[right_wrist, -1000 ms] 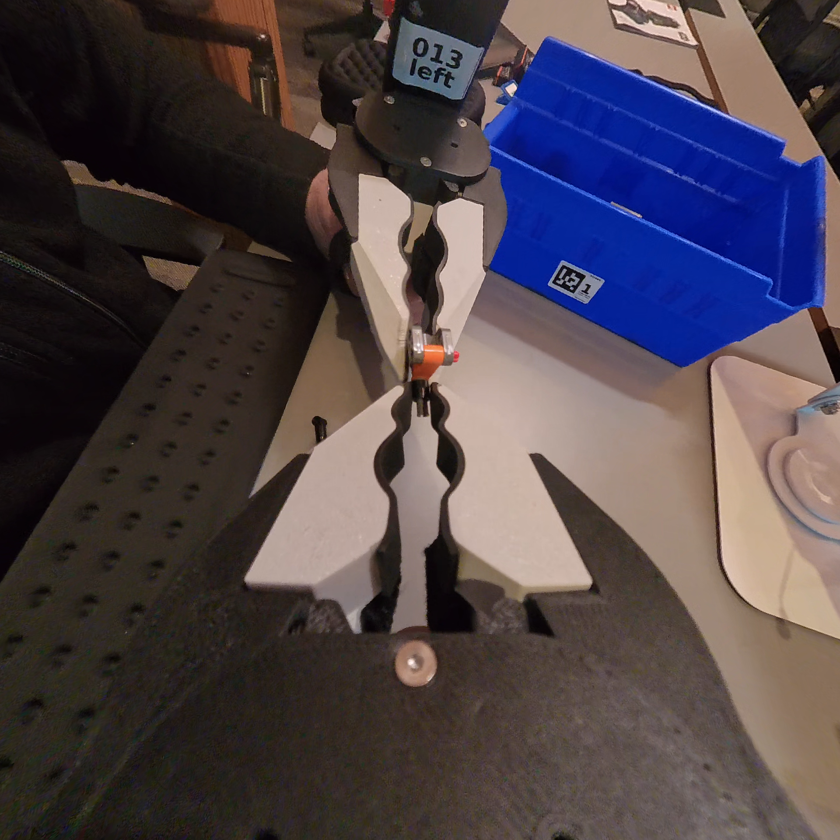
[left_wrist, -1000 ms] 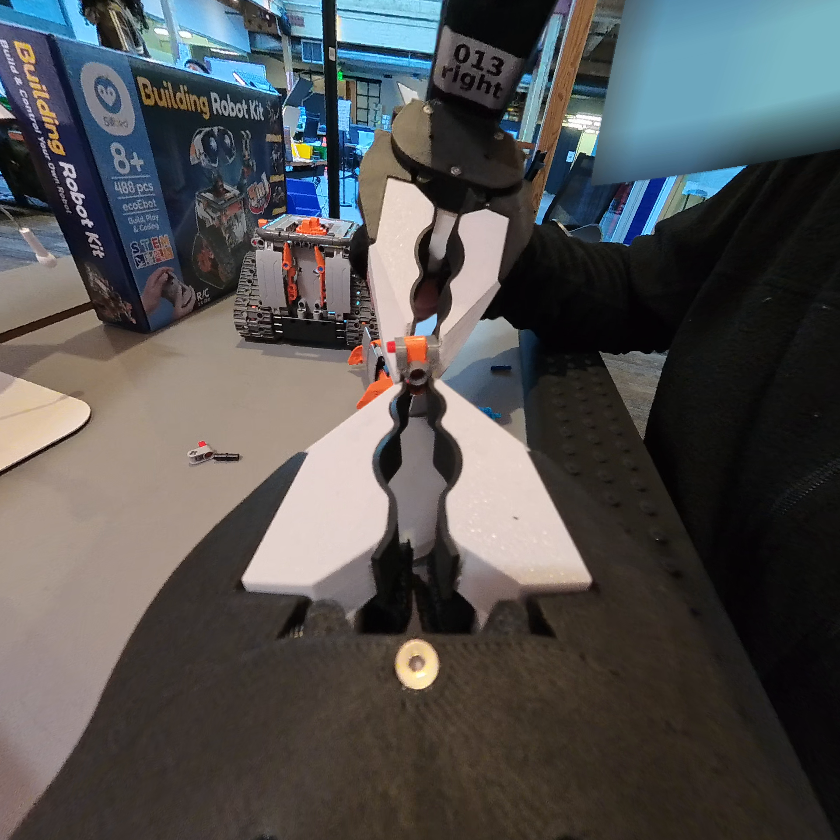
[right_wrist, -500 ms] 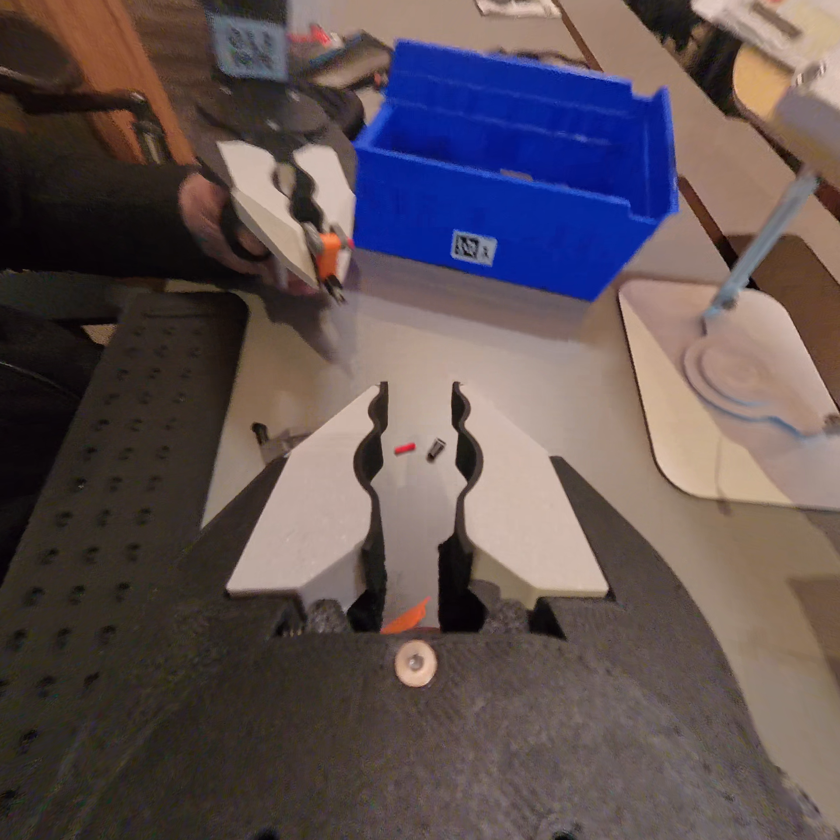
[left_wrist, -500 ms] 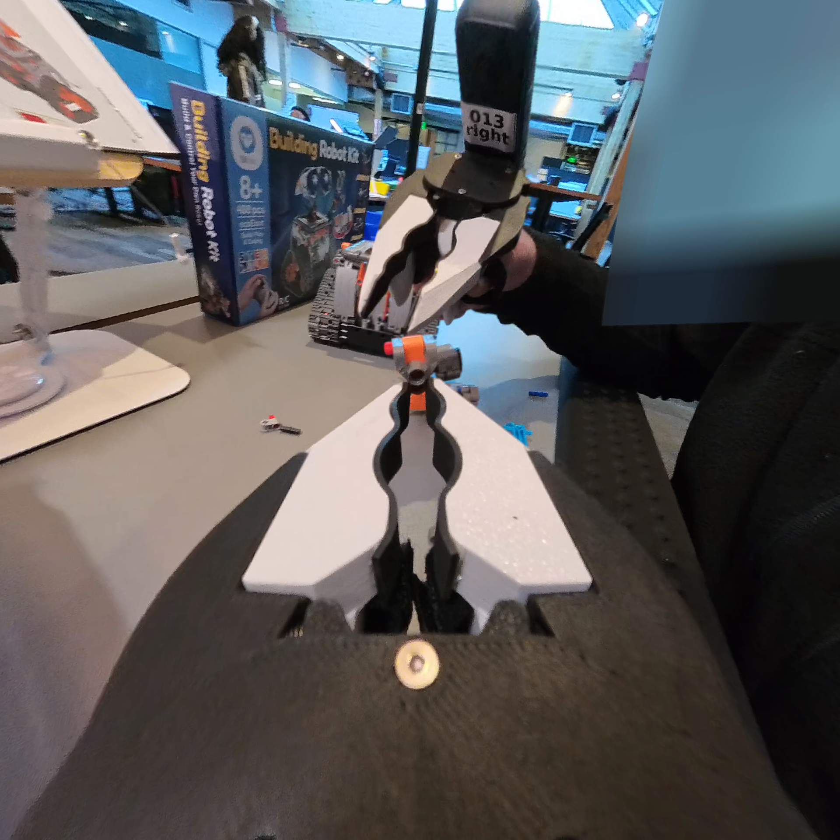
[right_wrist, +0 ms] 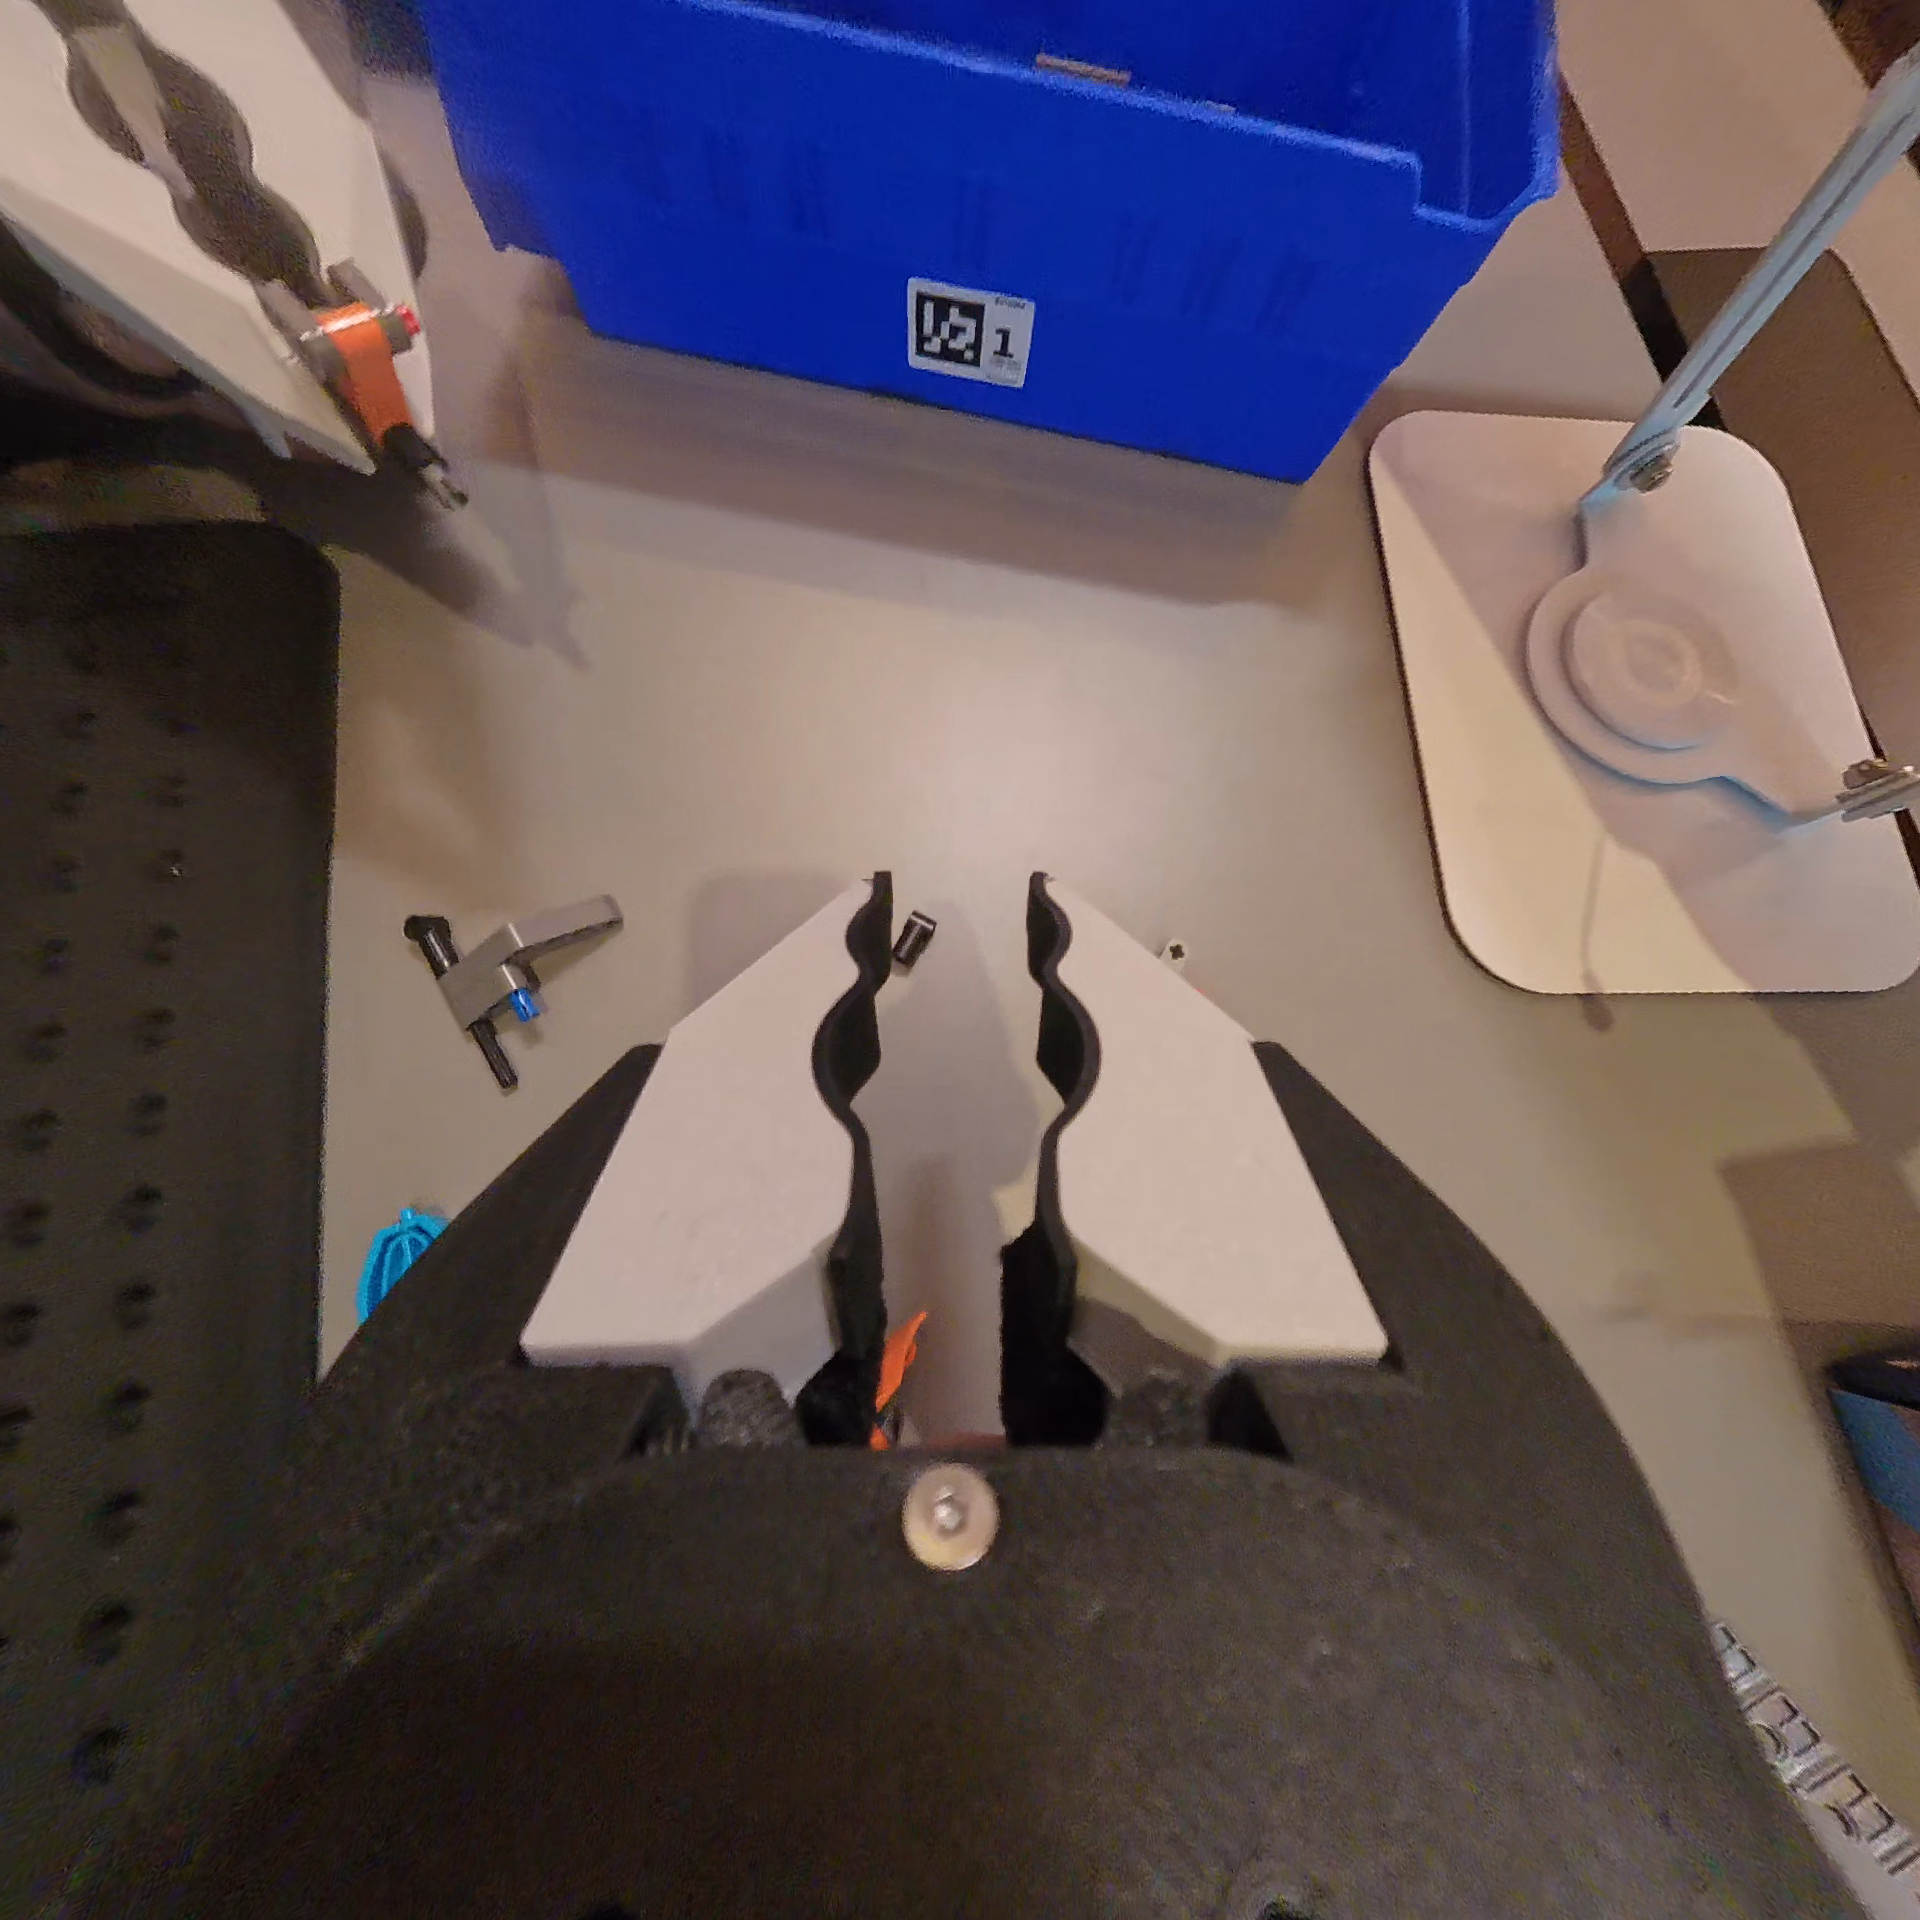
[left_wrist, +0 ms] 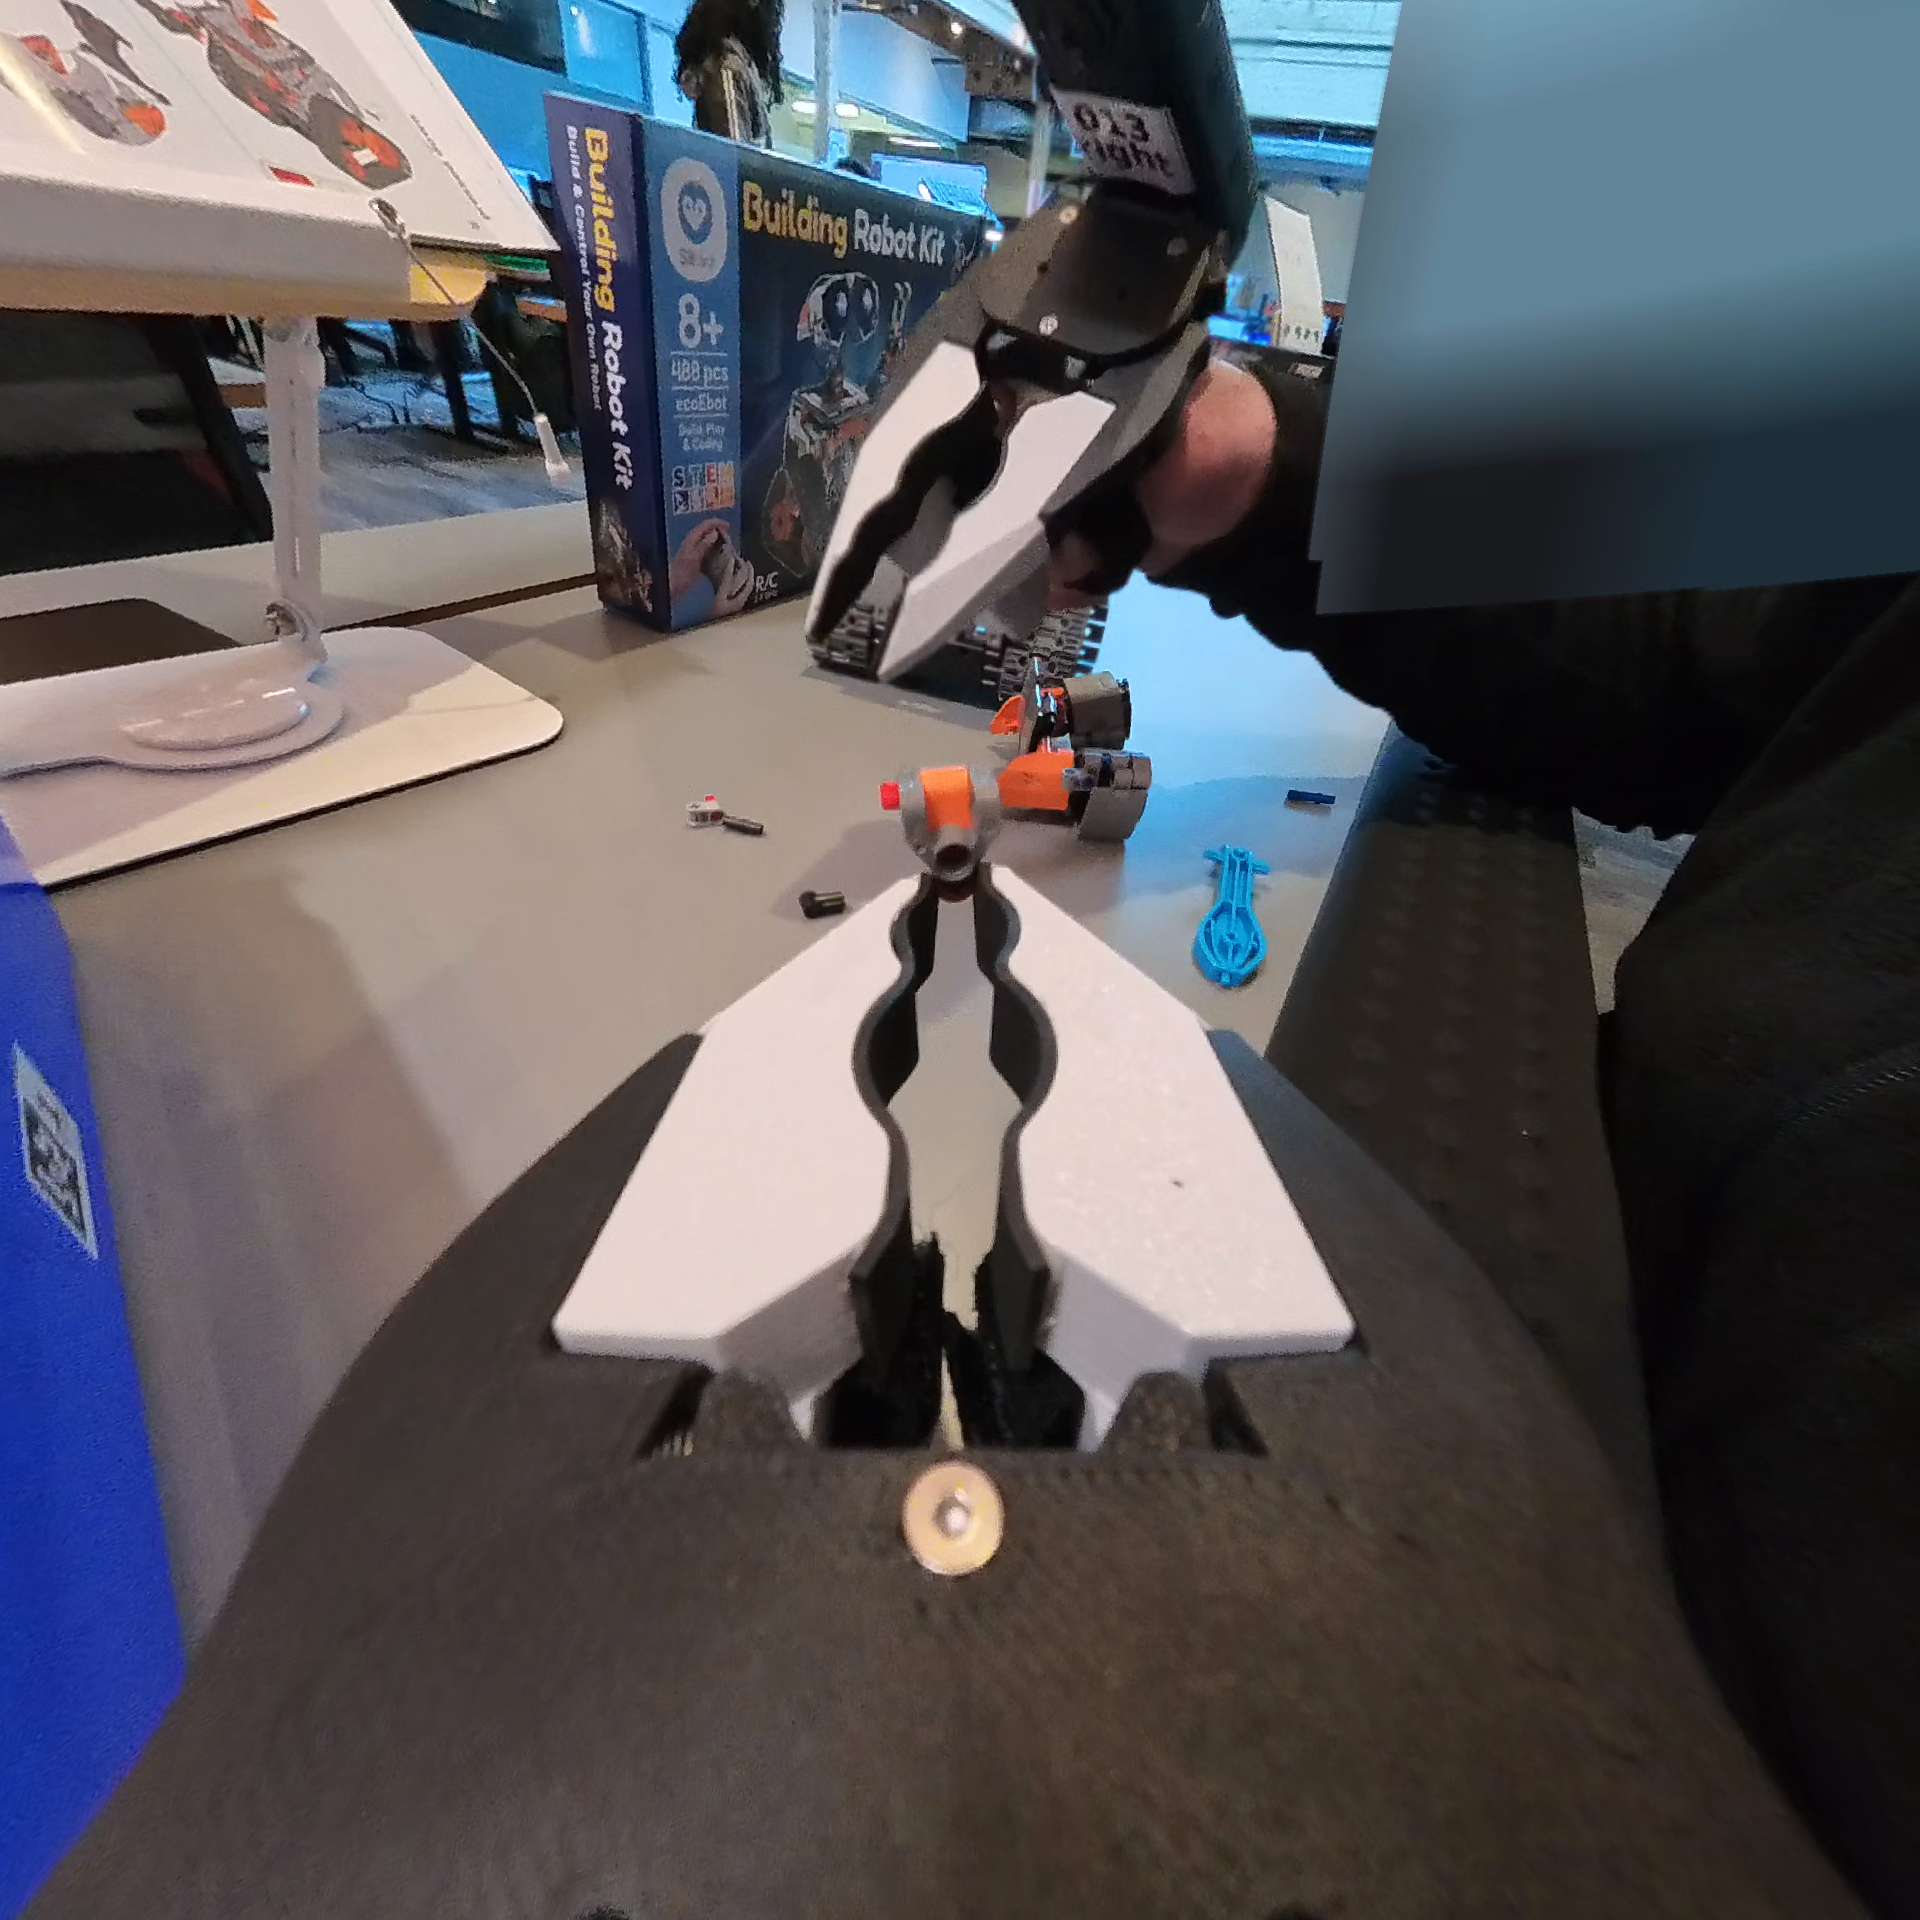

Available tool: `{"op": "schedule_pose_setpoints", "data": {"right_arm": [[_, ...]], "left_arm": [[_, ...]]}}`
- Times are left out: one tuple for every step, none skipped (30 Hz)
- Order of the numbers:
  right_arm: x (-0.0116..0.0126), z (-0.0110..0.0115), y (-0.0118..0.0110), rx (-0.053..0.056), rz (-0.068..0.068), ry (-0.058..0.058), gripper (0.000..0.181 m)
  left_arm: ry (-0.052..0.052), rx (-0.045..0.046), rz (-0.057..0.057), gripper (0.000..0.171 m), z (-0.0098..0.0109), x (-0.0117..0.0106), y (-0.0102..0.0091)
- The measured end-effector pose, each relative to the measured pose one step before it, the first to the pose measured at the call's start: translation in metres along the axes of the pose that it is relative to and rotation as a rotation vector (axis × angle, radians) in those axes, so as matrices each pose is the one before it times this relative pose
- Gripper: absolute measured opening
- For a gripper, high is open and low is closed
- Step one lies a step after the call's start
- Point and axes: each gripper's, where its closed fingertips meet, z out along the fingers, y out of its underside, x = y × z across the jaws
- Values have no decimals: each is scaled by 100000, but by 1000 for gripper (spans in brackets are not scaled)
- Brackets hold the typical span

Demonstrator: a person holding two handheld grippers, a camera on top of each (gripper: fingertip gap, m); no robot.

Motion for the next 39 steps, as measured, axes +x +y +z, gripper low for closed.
{"op": "schedule_pose_setpoints", "data": {"right_arm": [[-31,-20,-335,749,334,-105,23],[-88,50,-347,533,43,-60,23],[-71,124,-313,64,-366,321,23],[-88,196,-296,-371,-708,534,24],[-137,253,-277,-523,-837,393,24],[-292,276,-331,-221,-906,-455,25],[-602,277,-449,534,-1069,-2065,26],[-781,284,-537,1161,-957,-2875,27],[-705,313,-523,1186,-663,-2301,27],[-788,359,-496,1100,-824,-2647,28],[-1043,407,-503,1340,-1062,-4032,29],[-1104,437,-504,1421,-862,-4435,30],[-1032,466,-453,1006,-814,-4150,32],[-819,473,-368,361,-1125,-3001,33],[-443,445,-298,-232,-1372,-926,33],[-199,403,-223,-788,-1356,103,33],[-196,341,-201,-865,-1315,-339,33],[-148,277,-277,-322,-1270,-425,33],[2,235,-335,-2,-919,219,33],[87,200,-317,-138,-503,321,33],[69,188,-323,-237,-492,-41,33],[163,183,-384,-69,-805,333,32],[279,174,-487,187,-1025,762,32],[264,193,-602,403,-1008,269,32],[296,210,-691,343,-835,185,32],[477,220,-734,107,-709,1111,32],[501,210,-807,298,-963,1399,32],[429,211,-870,578,-1198,1120,32],[461,242,-881,545,-1170,1209,32],[507,319,-814,14,-1020,1284,31],[439,409,-703,-645,-1223,538,31],[358,491,-669,-707,-1734,-75,30],[434,550,-626,-851,-1630,288,28],[404,595,-502,-1522,-1279,52,28],[220,536,-388,-1828,-1386,-781,28],[72,366,-402,-862,-1321,-884,29],[-292,191,-442,431,-870,-1870,29],[-674,-2,-376,1126,-490,-2842,30],[-727,-147,-171,1168,-391,-1791,30]], "left_arm": [[-539,-344,527,5,-226,95,199],[-663,-412,813,4,-199,94,168],[-610,-448,1025,4,-193,109,132],[-500,-600,1351,5,-192,152,104],[-854,-559,1692,4,-201,92,76],[-1190,-593,1770,4,-175,31,91],[-1038,-445,1549,4,-123,36,128],[-536,78,782,5,-71,76,118],[325,771,-361,4,-29,177,29],[954,683,-1333,5,9,223,-1],[486,631,-932,5,-16,153,-29],[-928,284,61,4,-67,-57,-24],[-711,214,432,4,-110,-77,-31],[271,924,-163,4,-137,13,-135],[741,1806,-781,4,-198,83,-269],[566,1821,-829,4,-236,71,-273],[42,1045,-306,4,-278,62,-145],[-1006,438,201,4,-331,-28,-17],[-1352,597,383,4,-398,-21,-1],[-1377,1021,611,4,-458,-12,-67],[-1532,1077,1026,4,-484,-24,-108],[-1363,1110,1405,4,-477,-34,-153],[-813,1379,1117,4,-388,-25,-154],[949,2144,285,4,-266,199,-262],[1064,1180,106,4,-103,204,-155],[-389,66,692,4,-1,9,1],[-166,-8,907,4,48,68,42],[348,-330,960,4,89,159,87],[208,-373,1062,4,78,143,80],[-437,122,1183,4,4,58,-13],[-82,290,676,4,-26,58,-26],[574,450,-176,4,-41,81,-63],[15,1293,-598,4,-96,-64,-180],[-286,1290,-914,4,-125,-151,-181],[-86,878,-1251,4,-89,-148,-114],[-430,820,-1010,4,-94,-152,-120],[-882,943,-475,4,-117,-189,-152],[-294,529,-835,4,-67,-112,-91],[-91,-254,-1169,4,-4,-93,15]]}}
